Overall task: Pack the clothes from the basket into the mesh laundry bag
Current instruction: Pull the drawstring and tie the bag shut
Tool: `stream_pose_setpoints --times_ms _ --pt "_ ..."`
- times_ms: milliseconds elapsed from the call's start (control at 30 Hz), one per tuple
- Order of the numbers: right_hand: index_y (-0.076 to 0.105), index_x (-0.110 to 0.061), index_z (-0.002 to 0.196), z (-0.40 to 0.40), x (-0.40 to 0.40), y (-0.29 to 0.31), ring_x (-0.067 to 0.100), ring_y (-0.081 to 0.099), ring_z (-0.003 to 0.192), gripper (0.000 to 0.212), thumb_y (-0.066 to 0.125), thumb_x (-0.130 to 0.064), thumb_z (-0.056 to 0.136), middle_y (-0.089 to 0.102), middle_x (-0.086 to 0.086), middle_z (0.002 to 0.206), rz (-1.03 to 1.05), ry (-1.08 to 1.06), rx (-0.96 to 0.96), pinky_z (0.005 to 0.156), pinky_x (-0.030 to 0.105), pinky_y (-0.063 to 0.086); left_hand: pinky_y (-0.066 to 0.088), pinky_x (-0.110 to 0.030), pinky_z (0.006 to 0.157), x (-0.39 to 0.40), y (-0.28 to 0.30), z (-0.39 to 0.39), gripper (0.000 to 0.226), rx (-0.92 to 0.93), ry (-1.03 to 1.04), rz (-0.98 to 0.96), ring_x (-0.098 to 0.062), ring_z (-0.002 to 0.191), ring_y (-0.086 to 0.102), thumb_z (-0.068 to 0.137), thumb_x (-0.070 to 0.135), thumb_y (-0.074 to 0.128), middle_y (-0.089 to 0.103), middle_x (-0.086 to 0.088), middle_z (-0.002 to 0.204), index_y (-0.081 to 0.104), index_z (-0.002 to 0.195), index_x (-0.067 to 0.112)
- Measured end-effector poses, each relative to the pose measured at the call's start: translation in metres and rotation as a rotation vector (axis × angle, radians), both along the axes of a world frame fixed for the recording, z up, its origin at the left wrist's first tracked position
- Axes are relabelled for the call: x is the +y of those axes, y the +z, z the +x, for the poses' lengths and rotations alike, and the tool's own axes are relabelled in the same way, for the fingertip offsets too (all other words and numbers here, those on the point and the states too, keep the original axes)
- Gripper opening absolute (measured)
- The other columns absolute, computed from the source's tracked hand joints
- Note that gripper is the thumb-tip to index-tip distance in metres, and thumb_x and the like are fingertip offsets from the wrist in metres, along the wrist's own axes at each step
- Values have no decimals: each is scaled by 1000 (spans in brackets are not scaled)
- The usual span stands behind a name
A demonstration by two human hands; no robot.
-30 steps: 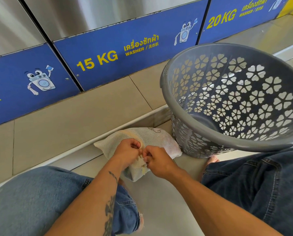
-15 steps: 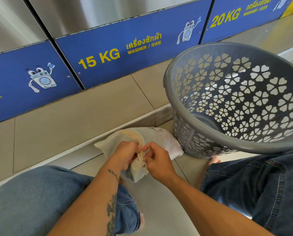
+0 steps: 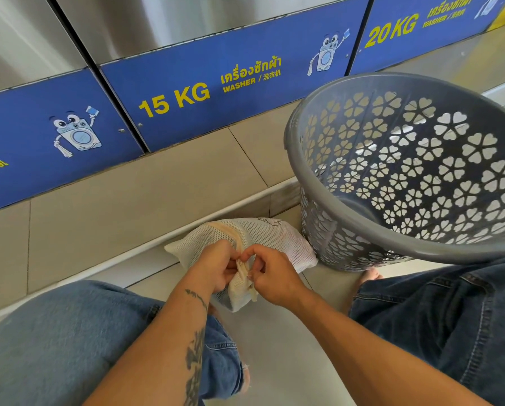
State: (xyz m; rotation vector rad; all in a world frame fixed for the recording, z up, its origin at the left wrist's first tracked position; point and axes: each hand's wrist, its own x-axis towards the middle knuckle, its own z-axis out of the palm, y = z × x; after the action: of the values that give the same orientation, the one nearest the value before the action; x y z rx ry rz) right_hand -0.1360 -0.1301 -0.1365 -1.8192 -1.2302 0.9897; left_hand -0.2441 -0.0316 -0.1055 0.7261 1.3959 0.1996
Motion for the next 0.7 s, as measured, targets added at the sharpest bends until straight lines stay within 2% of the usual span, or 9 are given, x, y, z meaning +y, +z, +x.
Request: stream_pose_setpoints --times_ms 67,167,233,300,367,433,500,600,700 --pt "65 -30 95 2 1 3 7 52 61 35 52 -3 77 53 -15 59 -6 52 -14 55 33 46 55 -33 57 0 0 0 19 18 24 8 -29 58 63 80 -9 45 64 -17 63 62 87 -5" --pt "64 -32 94 4 2 6 4 49 59 36 52 -4 76 52 -17 59 -24 119 -39 52 19 37 55 -33 55 -2 1 1 20 42 37 13 -29 56 63 77 -11 44 64 -17 60 63 80 -5" --pt "62 -33 89 4 2 8 2 51 62 33 53 -6 73 54 -18 63 -43 148 -40 54 18 38 56 -36 61 -2 0 1 20 57 38 21 -30 58 63 77 -11 44 64 -19 64 63 78 -5" --pt "60 -36 82 2 1 8 -1 55 65 30 51 -10 70 59 -22 66 -40 112 -8 55 13 39 56 -42 73 -1 -2 1 19 77 20 47 -33 68 64 78 -8 46 66 -21 73 65 80 -5" --pt "63 -31 81 1 -1 5 5 58 65 28 51 -8 72 63 -15 67 -25 48 27 55 17 42 54 -43 80 1 -4 2 19 86 -12 67 -34 78 64 79 -5 49 66 -23 82 67 86 -4" --pt "66 -26 83 2 -2 2 16 61 67 29 50 -3 78 65 -2 69 -17 5 27 57 26 46 52 -42 79 1 -5 3 19 88 -46 84 -33 81 63 81 -2 52 65 -22 86 68 92 -5" --pt "66 -27 85 3 -3 -1 12 60 64 29 51 -3 82 66 0 69 -17 -47 40 56 25 47 53 -43 80 0 -6 4 22 81 -101 99 -33 82 64 81 -1 56 66 -23 89 68 97 -8" --pt "64 -28 82 3 -2 -3 5 58 61 28 58 -1 77 64 -2 68 -37 -137 97 53 18 47 56 -46 79 -2 -3 4 25 57 -202 98 -36 85 69 71 -7 60 69 -24 90 70 94 -8" --pt "66 -23 81 2 -1 -7 17 68 70 25 66 2 75 70 6 74 -67 -215 156 62 31 58 59 -44 76 -4 -4 2 37 24 -272 108 -38 90 70 62 -16 61 72 -23 93 72 95 -3"
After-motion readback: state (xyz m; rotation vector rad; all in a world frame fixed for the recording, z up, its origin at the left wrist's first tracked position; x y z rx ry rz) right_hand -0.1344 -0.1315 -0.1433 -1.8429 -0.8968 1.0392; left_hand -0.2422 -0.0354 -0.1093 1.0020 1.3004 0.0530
